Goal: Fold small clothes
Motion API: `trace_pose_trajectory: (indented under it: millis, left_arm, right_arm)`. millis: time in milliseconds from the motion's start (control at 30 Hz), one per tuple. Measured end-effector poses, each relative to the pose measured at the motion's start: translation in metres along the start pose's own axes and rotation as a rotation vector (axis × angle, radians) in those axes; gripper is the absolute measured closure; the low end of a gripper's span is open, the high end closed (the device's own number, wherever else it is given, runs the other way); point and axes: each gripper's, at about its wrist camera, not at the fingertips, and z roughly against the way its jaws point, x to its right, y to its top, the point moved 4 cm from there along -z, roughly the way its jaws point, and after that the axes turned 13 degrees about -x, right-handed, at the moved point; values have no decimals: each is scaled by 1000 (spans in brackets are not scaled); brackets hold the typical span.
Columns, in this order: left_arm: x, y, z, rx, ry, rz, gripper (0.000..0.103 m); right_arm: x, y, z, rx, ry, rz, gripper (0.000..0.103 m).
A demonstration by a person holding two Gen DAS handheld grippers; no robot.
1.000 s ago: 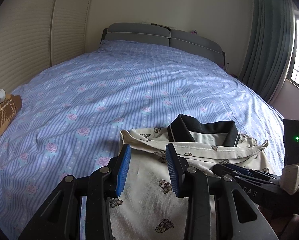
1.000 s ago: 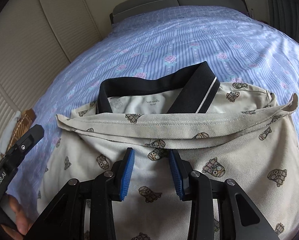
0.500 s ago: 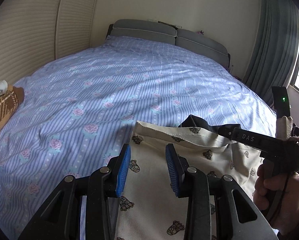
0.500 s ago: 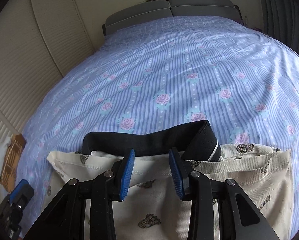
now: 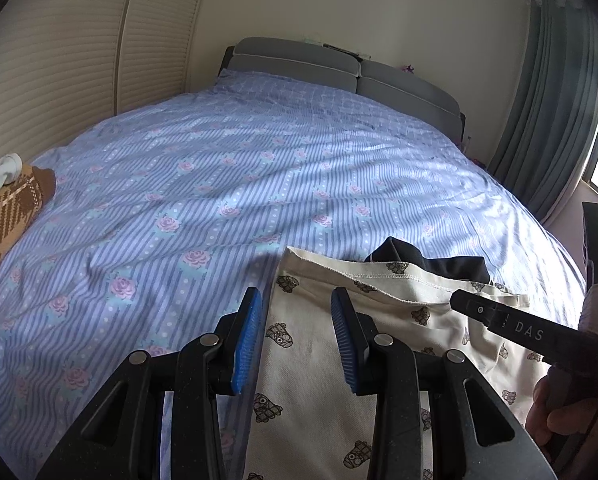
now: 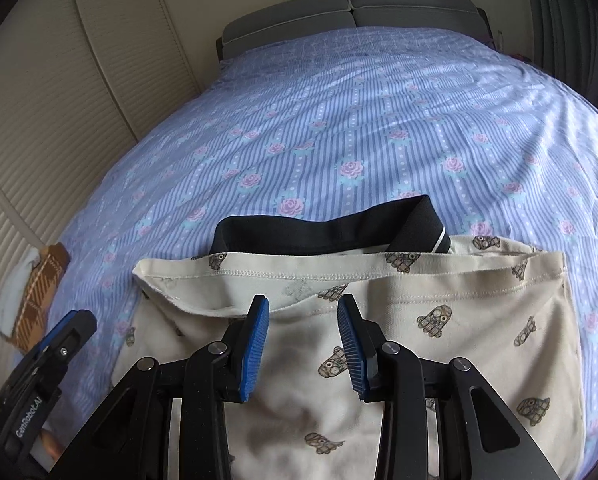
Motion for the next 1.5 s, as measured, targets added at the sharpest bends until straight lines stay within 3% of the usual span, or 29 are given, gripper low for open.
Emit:
trace_pose_trajectory:
  millis: [133, 333, 467, 767, 967, 1067, 1133, 1200, 1500]
  left_arm:
    - [-3, 1, 2, 3, -5, 10, 67]
    - [-7, 2, 4, 6, -12, 25, 67]
    - [-9, 3, 5, 8, -14, 33, 67]
    - [-14, 4, 4, 8, -12, 47, 67]
    - [-13, 4, 4, 9, -5, 39, 67]
    - [-11, 4, 6, 15, 13, 40, 59]
    - [-11, 4, 7, 16, 23, 44, 58]
    - [-11, 5, 8, 12, 29, 47, 57]
    - [-1, 4, 15, -7, 36, 22, 56]
  right_arm:
    - [2, 3, -9, -36, 40, -93, 70]
    - [6, 11, -20, -86, 70, -199, 91]
    - [6, 14, -25, -98, 79, -224, 101]
    - [4, 36, -14, -39, 80, -191, 102]
    - [-24, 38, 4, -20, 1, 120, 101]
    - [-37, 31, 11, -22, -18, 281, 100]
    - [-43, 25, 11, -46, -35, 382, 93]
    - [-49, 19, 13, -55, -58, 479, 74]
    - [-67, -5, 5, -123, -164, 796, 72]
